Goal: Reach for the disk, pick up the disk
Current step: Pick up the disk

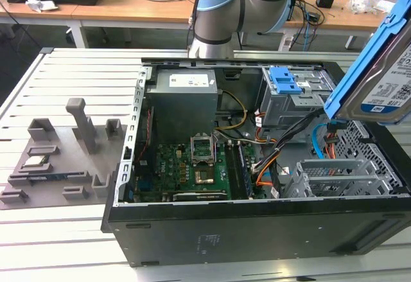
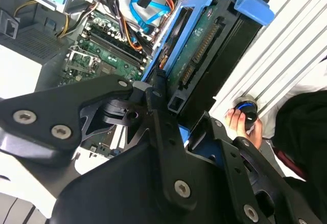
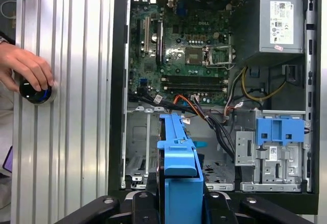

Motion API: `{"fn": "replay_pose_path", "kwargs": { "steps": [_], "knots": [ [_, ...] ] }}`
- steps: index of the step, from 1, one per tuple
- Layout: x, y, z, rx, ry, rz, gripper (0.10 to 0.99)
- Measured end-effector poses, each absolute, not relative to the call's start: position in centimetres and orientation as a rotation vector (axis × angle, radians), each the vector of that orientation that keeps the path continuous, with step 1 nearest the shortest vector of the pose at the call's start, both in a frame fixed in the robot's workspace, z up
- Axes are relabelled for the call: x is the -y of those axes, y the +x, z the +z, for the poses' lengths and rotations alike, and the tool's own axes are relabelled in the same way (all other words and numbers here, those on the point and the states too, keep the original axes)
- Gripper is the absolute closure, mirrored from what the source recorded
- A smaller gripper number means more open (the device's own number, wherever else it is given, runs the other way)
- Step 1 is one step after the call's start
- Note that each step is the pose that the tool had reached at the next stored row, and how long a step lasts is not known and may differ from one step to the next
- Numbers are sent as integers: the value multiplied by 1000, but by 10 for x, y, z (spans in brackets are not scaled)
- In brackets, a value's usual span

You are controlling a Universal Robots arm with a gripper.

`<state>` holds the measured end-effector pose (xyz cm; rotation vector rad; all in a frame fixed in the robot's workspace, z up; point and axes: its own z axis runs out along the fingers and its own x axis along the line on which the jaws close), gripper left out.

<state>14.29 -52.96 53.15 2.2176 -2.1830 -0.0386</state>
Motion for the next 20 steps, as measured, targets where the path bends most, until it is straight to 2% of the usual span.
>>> {"fn": "replay_pose_path", "kwargs": {
  "steps": [20],
  "knots": [
    [551,143,518,2183,2218,-38,722]
  ]
}}
